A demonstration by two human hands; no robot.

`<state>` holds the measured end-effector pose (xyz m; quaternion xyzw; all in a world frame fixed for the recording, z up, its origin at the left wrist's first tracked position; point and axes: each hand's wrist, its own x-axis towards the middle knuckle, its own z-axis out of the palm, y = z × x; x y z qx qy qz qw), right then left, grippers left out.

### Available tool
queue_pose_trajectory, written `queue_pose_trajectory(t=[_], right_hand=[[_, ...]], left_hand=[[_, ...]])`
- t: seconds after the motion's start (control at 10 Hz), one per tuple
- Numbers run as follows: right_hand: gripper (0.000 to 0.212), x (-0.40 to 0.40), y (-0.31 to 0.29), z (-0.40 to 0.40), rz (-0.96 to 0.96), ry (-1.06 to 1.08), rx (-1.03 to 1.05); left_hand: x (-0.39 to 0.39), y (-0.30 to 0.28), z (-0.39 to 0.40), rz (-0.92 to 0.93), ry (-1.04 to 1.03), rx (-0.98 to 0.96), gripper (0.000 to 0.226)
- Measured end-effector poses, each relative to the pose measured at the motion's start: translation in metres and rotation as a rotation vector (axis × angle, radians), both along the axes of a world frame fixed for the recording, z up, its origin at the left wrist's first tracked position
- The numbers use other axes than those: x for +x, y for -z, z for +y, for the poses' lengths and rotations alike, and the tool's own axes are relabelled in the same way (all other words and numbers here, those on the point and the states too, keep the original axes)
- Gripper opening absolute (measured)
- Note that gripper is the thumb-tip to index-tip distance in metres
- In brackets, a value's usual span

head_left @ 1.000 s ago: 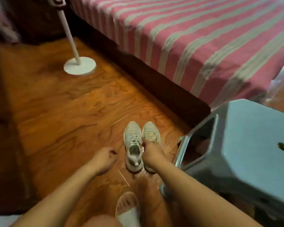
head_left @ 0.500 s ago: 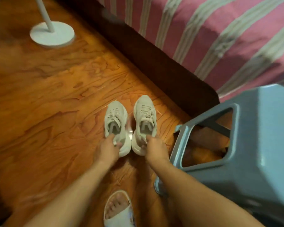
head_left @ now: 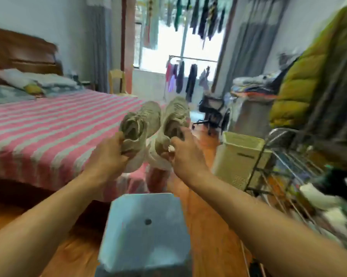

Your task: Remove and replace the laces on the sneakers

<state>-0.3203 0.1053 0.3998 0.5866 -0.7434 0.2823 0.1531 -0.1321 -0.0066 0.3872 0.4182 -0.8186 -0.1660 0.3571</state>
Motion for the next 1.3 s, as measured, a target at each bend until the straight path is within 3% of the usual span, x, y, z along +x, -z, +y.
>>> queue_pose_trajectory(t=[0.1,0.2,0.3,0.5,0.6,0.7,0.8,0.9,1.0,1.2,1.3], right_hand=[[0.022,-0.094,-0.048,0.061,0.06,0.232,-0.016],[0.024,-0.175,-0.079,0.113,0.111,0.488,0.094],[0.026,-0.238,-0.095,0.155,0.11,0.67,0.225],[0.047,-0.304,-0.094,0.191,0.061,0.898,0.419],[0.054,-0.322,-0.08,0.2,0.015,0.945,0.451],[0.038,-0.338,-0.083,0.203,-0.157,0.775,0.517],[0.03,-0.355,-0.091,0.21,-0.367,0.563,0.488],[0.024,-0.373,-0.089,0.221,-0.312,0.608,0.474],[0.02,-0.383,-0.077,0.223,-0.336,0.64,0.465],[0.02,-0.384,-0.066,0.215,-0.275,0.666,0.455],[0.021,-0.379,-0.076,0.21,-0.21,0.729,0.447]], left_hand=[[-0.126,-0.029,0.044,0.101,0.228,-0.011,0.042],[-0.236,-0.047,0.077,0.227,0.427,0.099,0.043],[-0.323,-0.051,0.095,0.055,0.494,0.027,0.046],[-0.441,-0.053,0.109,-0.066,0.739,0.082,0.031],[-0.485,-0.044,0.118,-0.104,0.84,0.118,0.037],[-0.518,-0.035,0.123,-0.181,0.936,0.167,0.048],[-0.54,-0.03,0.125,-0.242,1.015,0.22,0.085],[-0.557,-0.02,0.12,-0.239,0.945,0.306,0.099],[-0.567,-0.018,0.126,-0.237,0.914,0.308,0.079],[-0.562,-0.012,0.138,-0.226,0.869,0.307,0.069],[-0.538,-0.01,0.138,-0.199,0.74,0.279,0.058]])
